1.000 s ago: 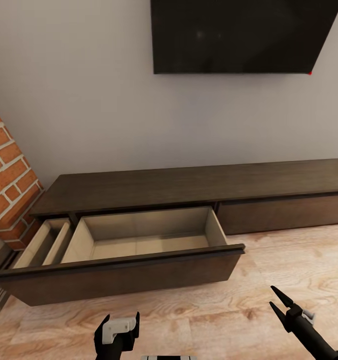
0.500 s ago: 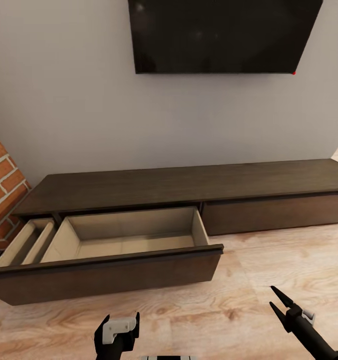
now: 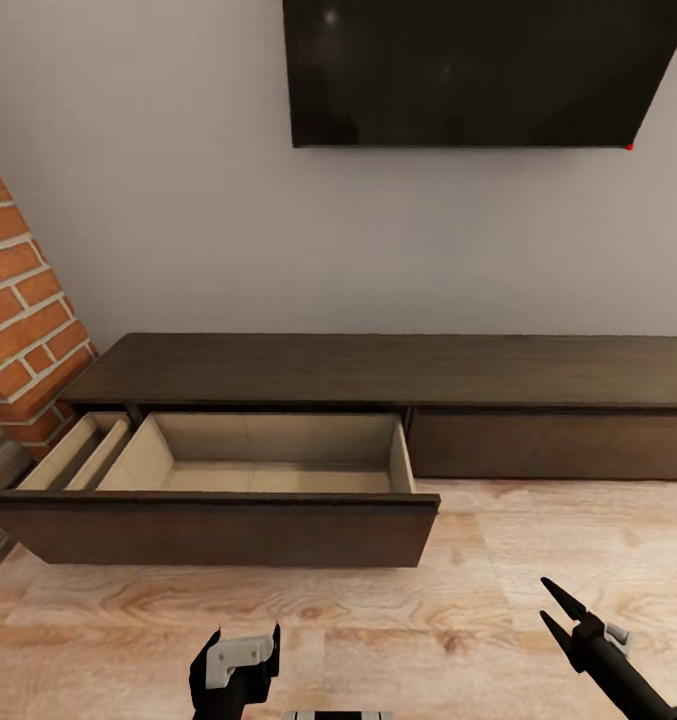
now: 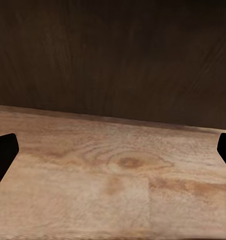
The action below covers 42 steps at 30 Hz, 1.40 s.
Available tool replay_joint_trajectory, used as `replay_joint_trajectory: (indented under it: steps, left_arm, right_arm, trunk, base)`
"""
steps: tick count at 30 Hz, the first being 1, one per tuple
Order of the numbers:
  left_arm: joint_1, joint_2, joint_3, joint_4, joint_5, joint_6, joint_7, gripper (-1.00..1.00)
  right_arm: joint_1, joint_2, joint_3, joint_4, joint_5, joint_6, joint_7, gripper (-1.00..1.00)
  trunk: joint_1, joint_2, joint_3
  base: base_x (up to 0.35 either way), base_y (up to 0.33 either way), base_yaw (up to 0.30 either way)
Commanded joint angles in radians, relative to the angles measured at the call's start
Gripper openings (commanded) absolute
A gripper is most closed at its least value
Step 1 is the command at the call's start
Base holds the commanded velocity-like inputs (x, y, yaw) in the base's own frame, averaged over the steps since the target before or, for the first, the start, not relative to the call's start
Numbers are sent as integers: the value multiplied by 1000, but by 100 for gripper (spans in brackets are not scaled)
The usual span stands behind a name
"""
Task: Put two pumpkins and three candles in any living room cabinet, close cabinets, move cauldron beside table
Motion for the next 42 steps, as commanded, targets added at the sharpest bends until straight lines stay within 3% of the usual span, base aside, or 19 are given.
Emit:
replay_joint_trajectory:
  steps: [1,3,6,13,17,19,22,28,30,35,38,40,42]
  left_arm:
    - [0,0,-2,-1,10,-2,4,100]
    - [0,0,-2,-1,10,-1,4,100]
    - [0,0,-2,-2,10,1,4,100]
    - [0,-1,-1,-1,9,2,5,100]
    - [0,-1,-1,-1,9,2,5,100]
    - [0,-1,-1,-1,9,3,5,100]
    - [0,-1,-1,0,9,3,6,100]
    - [0,-1,-1,-1,11,3,6,100]
    - [1,0,-2,-2,14,2,6,100]
    - [1,-4,-3,-2,14,3,14,100]
    - [1,-4,-5,-3,16,6,44,100]
    - [0,-3,-5,-3,16,22,63,100]
    - [-1,-4,-1,-1,17,87,81,100]
  right_arm:
    - [9,0,4,0,2,7,1,100]
    - [23,1,5,0,33,-1,-5,100]
    - [34,6,5,-1,94,-14,-69,100]
    - [38,11,12,-1,133,-19,-225,100]
    - [39,11,60,-2,137,-19,-279,100]
    - [39,11,125,-3,137,-19,-298,100]
    - [39,10,210,-8,136,-39,-296,100]
    - [40,11,266,-19,140,-183,-200,100]
    - [40,12,288,-18,164,-201,-182,100]
    - [40,10,301,-12,184,-213,-171,100]
    - [40,10,303,-11,187,-214,-170,100]
    - [40,9,304,-12,189,-215,-169,100]
    - [40,9,309,-13,206,-214,-170,100]
  trunk:
    - [0,0,-1]
    - [0,0,-1]
    - [0,0,-1]
    - [0,0,-1]
    - [0,0,-2]
    - [0,0,-3]
    - [0,0,-5]
    - [0,0,-6]
    - [0,0,-6]
    - [0,0,-6]
    - [-2,0,5]
    - [-3,1,13]
    - [-3,1,21]
  base:
    - [-89,-286,290]
    - [-93,-286,291]
    - [-100,-286,292]
    - [-121,-286,293]
    - [-149,-286,286]
    - [-153,-286,276]
    - [-155,-286,225]
    - [-149,-280,57]
    - [-65,-124,8]
    - [-97,-37,2]
    - [-34,-8,1]
    - [-15,-4,0]
    - [-3,-1,0]
